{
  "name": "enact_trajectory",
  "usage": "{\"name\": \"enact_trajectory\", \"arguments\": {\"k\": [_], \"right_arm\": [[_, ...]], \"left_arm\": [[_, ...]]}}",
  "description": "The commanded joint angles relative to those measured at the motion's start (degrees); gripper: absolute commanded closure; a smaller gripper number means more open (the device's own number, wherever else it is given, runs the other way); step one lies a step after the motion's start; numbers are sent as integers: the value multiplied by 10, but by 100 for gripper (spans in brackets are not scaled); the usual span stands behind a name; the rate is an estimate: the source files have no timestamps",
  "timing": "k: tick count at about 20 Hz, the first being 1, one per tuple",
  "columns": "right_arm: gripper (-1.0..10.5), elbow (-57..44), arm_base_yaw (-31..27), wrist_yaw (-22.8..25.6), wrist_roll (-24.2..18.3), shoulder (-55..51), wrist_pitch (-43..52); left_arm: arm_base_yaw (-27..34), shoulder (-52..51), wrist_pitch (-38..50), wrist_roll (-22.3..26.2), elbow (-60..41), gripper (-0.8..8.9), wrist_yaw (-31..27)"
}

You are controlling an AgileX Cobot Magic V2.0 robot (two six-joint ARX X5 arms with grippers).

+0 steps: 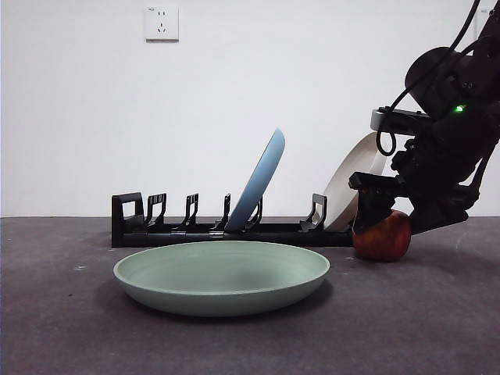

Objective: Take the green plate from the plate rack,put the plate on the table,take the apple from the table,put the apple in the plate

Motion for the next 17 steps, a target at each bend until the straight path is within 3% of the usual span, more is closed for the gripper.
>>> {"name": "enact_trajectory", "arguments": {"k": [1, 6, 10, 17], "right_arm": [[963, 1, 1, 0, 5, 2, -1], [963, 1, 30, -3, 6, -70, -49], [963, 1, 111, -21, 12, -138, -94], [963, 1, 240, -11, 13, -86, -103]], "left_arm": [[-2, 0, 0, -4, -4, 522, -3], [-2, 0, 1, -4, -4, 522, -3], [-2, 0, 1, -4, -4, 527, -2], [-2, 0, 1, -4, -4, 527, 1]]}}
